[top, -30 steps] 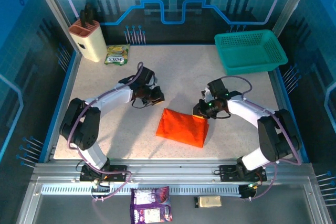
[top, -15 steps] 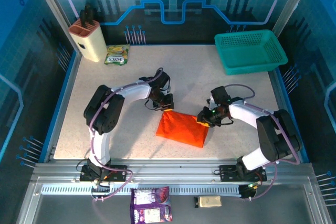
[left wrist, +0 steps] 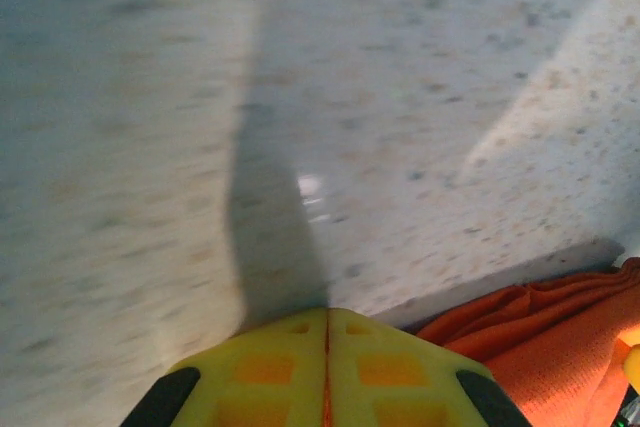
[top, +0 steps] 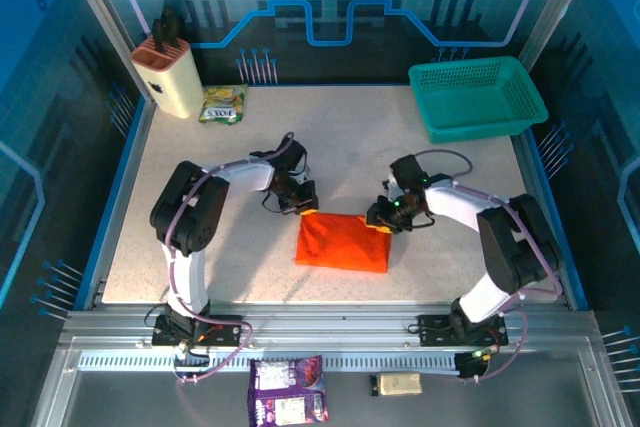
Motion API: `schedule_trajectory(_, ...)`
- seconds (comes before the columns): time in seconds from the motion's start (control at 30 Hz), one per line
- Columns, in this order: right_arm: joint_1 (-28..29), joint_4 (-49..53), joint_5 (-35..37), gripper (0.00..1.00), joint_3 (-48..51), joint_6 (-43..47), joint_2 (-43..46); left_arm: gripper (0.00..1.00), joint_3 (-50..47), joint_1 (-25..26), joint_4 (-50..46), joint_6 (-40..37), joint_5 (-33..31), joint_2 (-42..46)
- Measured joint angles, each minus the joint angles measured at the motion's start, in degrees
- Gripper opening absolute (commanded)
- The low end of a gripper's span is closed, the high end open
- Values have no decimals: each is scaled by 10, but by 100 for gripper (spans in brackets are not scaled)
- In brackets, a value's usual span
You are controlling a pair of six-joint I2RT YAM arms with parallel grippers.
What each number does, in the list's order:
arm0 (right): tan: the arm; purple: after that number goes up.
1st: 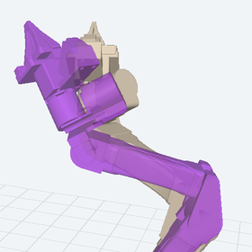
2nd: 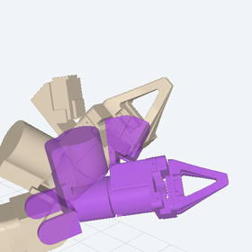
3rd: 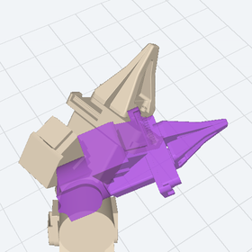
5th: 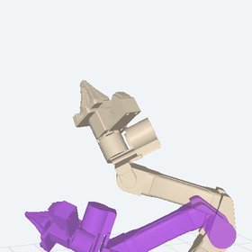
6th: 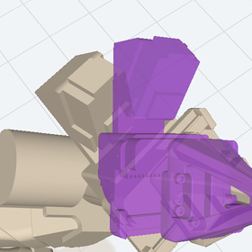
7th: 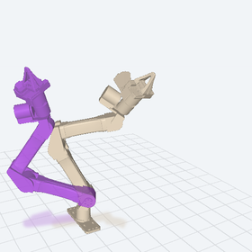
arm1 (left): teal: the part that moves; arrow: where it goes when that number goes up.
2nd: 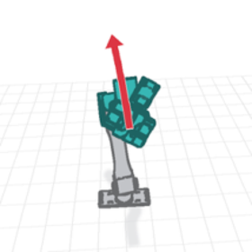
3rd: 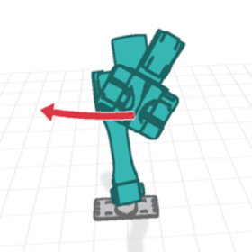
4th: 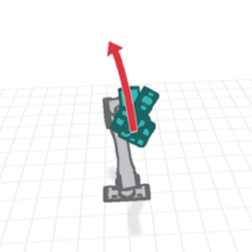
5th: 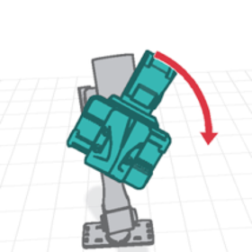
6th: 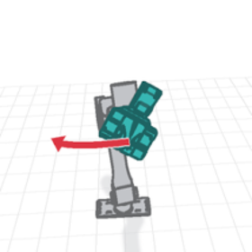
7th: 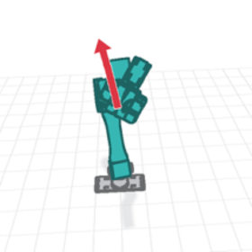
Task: Fold the inside-out t-shirt
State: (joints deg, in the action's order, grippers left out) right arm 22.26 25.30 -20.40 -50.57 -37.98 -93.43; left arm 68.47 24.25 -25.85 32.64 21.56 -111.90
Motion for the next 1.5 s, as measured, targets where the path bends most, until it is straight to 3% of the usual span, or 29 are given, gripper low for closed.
schedule_trajectory(0.2,62,24,-12,31,-115,20,-54,13,-60,-45,-5,0,-21,54)
schedule_trajectory(0.33,68,56,10,29,-154,38,-54,17,-68,-53,-21,0,-31,92)
schedule_trajectory(0.5,66,111,74,28,-160,65,-54,16,-66,-53,-24,0,-29,133)
schedule_trajectory(0.93,66,161,175,26,-165,96,-80,16,-56,-53,-54,-1,-28,115)
schedule_trajectory(1.07,66,161,183,20,-165,96,-82,16,-56,-53,-54,0,-27,115)
schedule_trajectory(1.3,67,164,190,0,-165,99,-81,16,-56,-53,-55,0,-27,115)
schedule_trajectory(1.5,66,167,200,0,-146,97,-41,15,-52,-52,-70,0,-27,121)
